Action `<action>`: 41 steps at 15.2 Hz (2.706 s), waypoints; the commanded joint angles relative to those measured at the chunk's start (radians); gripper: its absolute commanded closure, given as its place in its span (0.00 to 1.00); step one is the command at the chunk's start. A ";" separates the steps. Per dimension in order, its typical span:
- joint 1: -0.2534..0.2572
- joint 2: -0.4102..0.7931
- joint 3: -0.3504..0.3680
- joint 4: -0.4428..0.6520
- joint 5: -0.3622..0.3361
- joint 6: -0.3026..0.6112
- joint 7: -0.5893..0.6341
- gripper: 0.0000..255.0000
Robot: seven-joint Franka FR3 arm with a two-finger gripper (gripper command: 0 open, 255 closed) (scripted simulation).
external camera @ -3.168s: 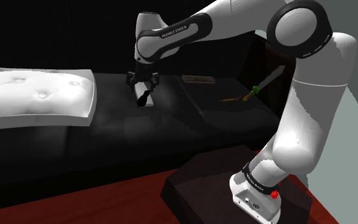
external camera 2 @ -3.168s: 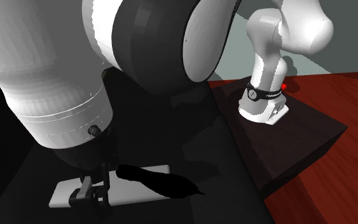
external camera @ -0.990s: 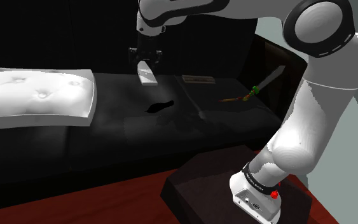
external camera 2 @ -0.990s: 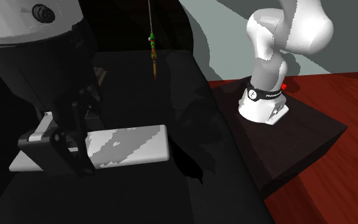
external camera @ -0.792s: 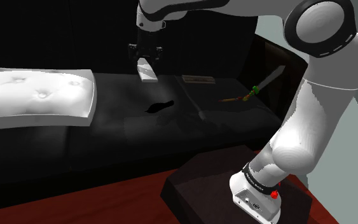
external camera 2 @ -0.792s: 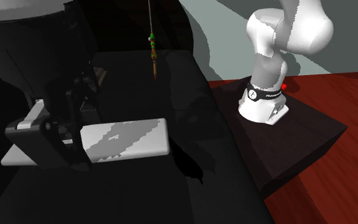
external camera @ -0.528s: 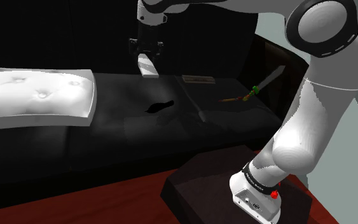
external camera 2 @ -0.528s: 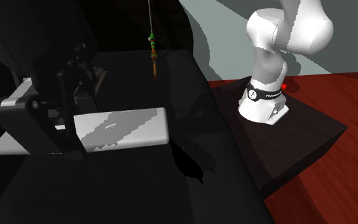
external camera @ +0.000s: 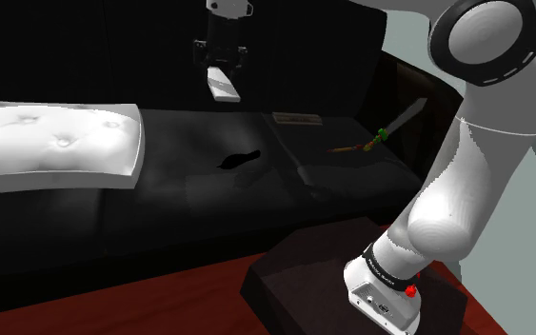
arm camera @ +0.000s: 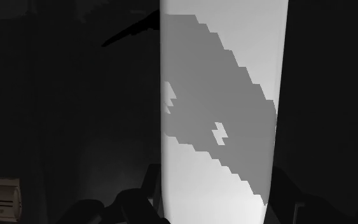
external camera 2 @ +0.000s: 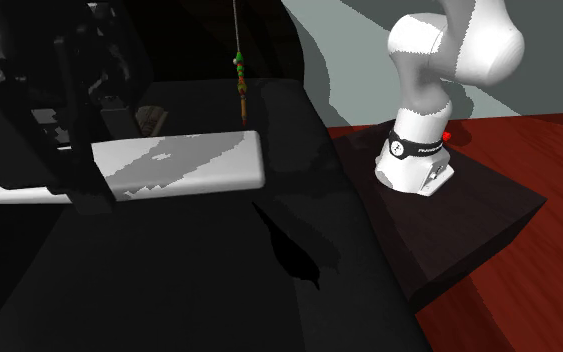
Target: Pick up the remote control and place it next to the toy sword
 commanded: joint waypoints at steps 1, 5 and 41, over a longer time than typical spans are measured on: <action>0.000 0.001 0.000 0.029 0.000 -0.029 -0.002 1.00; 0.002 0.006 0.000 0.091 -0.001 -0.085 -0.002 1.00; -0.171 -0.525 -0.160 -0.303 0.046 -0.216 -0.335 1.00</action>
